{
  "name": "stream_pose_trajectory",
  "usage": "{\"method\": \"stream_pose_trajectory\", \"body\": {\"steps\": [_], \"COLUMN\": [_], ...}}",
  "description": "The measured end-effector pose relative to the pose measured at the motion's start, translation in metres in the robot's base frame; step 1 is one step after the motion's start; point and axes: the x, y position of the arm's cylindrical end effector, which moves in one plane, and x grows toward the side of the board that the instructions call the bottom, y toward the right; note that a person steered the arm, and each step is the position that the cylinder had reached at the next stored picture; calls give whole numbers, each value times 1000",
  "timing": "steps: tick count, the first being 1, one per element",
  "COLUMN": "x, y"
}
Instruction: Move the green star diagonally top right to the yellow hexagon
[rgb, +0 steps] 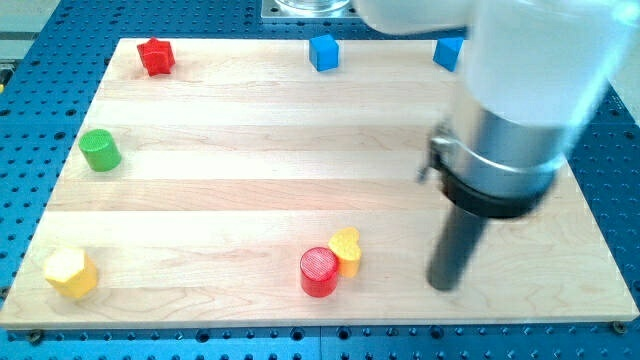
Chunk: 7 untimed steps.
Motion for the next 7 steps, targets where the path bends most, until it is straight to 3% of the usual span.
{"method": "stream_pose_trajectory", "body": {"steps": [2, 3, 5, 6, 7], "x": [13, 4, 12, -7, -67], "y": [-166, -168, -142, -46, 78]}}
